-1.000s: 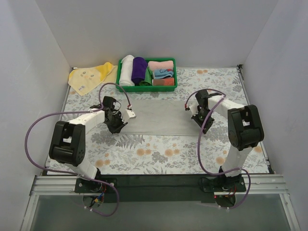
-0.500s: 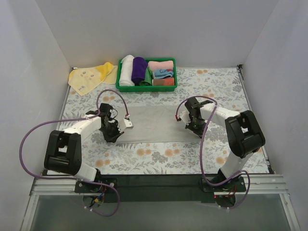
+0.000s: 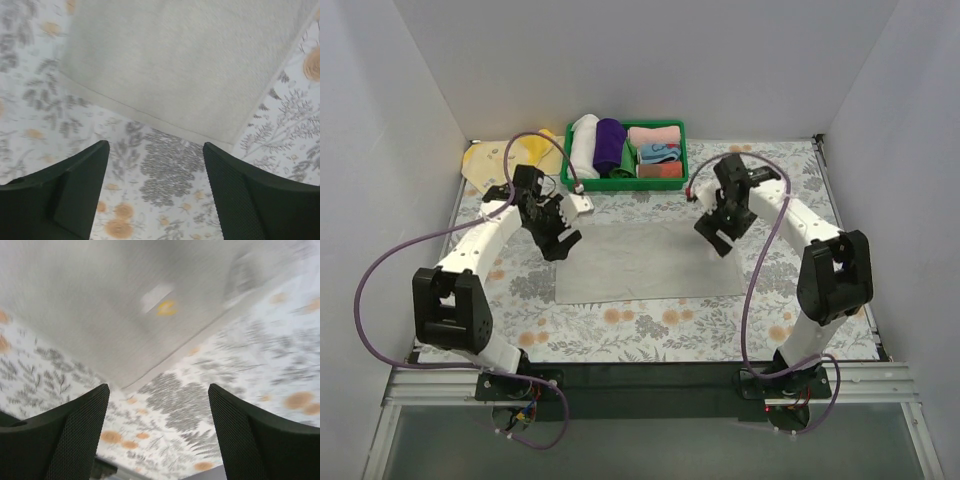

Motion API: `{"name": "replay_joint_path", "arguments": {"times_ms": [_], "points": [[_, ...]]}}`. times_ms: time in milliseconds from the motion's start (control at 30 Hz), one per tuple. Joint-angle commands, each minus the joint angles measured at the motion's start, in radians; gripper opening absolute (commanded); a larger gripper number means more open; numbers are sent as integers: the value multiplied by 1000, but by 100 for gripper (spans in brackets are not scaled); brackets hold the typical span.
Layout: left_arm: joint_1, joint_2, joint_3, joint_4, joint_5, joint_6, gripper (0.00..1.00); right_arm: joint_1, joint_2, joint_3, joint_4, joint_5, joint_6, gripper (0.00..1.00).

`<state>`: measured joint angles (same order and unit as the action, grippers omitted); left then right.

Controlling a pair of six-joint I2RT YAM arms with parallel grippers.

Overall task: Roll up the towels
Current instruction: Flatten the towel, then fold the towel

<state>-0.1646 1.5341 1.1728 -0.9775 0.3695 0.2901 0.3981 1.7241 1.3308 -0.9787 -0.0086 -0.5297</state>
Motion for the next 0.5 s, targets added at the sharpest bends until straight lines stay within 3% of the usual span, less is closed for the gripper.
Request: {"name": "replay_joint_path", "arguments": {"times_ms": [0,100,167,333,467], "points": [[45,33,138,34,81,-48,73,-76,49,214,-14,-56,-3,72],[91,119,246,79,109,-89,73,-146,154,361,-15,-63,7,56],[123,167,283,109,147,-123,67,-189,212,445,-24,-88,11,45],[145,300,381,102,207,-150,53,-223,347,534,-35,-151,10,40],[148,337,380,118,209,-152,53,-223,394,538,-32,-159,14,38]]}}
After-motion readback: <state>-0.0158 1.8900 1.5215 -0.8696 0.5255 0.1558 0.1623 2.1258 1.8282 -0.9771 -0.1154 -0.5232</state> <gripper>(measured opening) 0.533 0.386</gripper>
